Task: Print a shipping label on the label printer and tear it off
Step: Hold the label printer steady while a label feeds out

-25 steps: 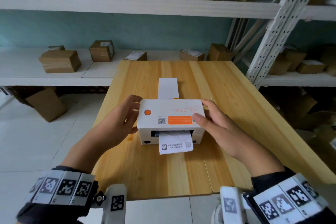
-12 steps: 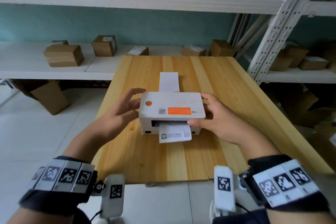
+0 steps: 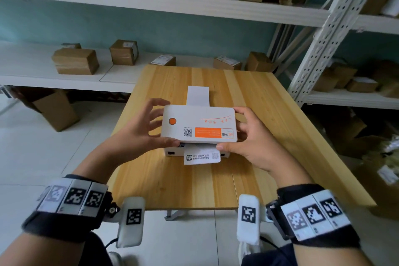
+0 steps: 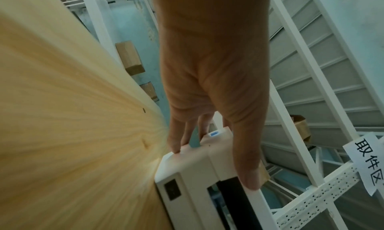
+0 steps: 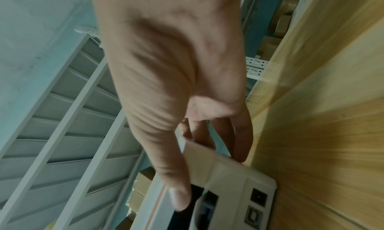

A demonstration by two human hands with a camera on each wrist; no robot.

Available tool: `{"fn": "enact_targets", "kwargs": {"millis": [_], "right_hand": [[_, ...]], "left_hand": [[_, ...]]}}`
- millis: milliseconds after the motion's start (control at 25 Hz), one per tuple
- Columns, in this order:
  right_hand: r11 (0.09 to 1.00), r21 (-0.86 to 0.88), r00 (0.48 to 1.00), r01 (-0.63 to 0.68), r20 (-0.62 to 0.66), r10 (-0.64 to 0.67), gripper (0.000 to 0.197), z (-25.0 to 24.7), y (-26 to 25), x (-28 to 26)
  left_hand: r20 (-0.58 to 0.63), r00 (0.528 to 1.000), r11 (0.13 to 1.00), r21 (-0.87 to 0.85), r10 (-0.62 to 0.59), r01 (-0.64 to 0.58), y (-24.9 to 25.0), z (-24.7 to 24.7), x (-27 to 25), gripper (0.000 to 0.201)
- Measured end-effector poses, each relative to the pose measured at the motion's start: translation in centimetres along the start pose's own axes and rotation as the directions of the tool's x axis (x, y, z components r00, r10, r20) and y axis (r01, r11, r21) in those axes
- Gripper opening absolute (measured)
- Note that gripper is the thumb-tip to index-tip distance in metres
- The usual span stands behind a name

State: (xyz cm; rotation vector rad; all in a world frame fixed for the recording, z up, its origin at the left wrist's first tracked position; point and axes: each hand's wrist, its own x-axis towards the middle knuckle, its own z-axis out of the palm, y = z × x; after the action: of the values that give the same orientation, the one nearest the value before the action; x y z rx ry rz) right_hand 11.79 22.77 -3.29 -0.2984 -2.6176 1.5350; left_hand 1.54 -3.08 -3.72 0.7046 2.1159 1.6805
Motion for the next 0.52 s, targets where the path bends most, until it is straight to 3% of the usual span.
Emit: {"fn": "enact_targets", "kwargs": {"millis": [520], "right_hand": [[0.994,0.101,0.997,0.037,-0.069,-0.030,0.080,0.63,-0.37,-0.38]], "left_hand": [[0.009,1.000,1.000,0.006,0.009,-0.009,0.16,0.15,-0.43,0.088]]}}
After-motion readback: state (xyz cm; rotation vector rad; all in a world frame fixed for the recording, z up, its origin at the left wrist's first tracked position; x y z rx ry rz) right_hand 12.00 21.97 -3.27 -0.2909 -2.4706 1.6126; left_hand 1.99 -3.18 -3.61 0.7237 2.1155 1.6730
